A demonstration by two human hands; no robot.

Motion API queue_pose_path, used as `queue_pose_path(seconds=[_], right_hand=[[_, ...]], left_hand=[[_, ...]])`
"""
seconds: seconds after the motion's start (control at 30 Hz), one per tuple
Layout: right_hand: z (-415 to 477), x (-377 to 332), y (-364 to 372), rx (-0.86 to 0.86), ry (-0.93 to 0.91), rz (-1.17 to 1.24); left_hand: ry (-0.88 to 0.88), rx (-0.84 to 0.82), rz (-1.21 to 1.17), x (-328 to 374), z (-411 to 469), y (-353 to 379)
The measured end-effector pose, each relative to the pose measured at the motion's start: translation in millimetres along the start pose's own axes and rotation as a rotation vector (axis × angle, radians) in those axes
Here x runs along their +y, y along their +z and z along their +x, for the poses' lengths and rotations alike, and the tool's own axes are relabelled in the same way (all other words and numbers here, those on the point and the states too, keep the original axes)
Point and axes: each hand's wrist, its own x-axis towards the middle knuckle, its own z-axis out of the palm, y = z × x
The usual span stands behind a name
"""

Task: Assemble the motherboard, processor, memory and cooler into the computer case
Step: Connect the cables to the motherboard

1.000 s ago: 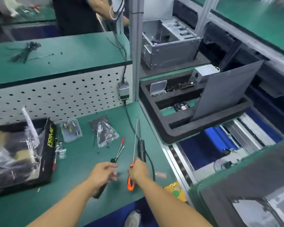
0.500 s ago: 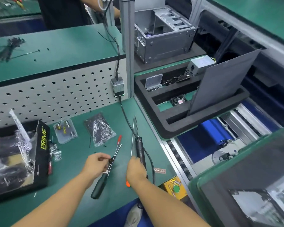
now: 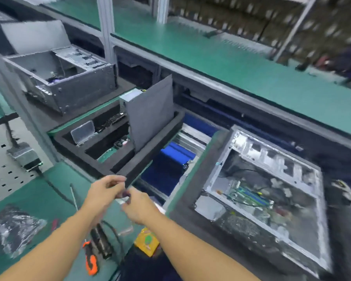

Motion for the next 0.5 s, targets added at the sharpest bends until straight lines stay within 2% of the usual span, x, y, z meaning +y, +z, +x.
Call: queue_pose_path(seconds=[0.23,0.37,0.5], right_hand=[[-56,43,-131,0.273,0.098,0.185],[-98,78,-183,0.397,0.134,0.241],[-135,125,-217,0.492,0.211,0.406]], left_hand=[[0.156,-0.274,-0.047,72,-8,135],[0.264,-0.434,0.068,94,-31,201],[0.357,-0.572,0.223,98,-49,256]])
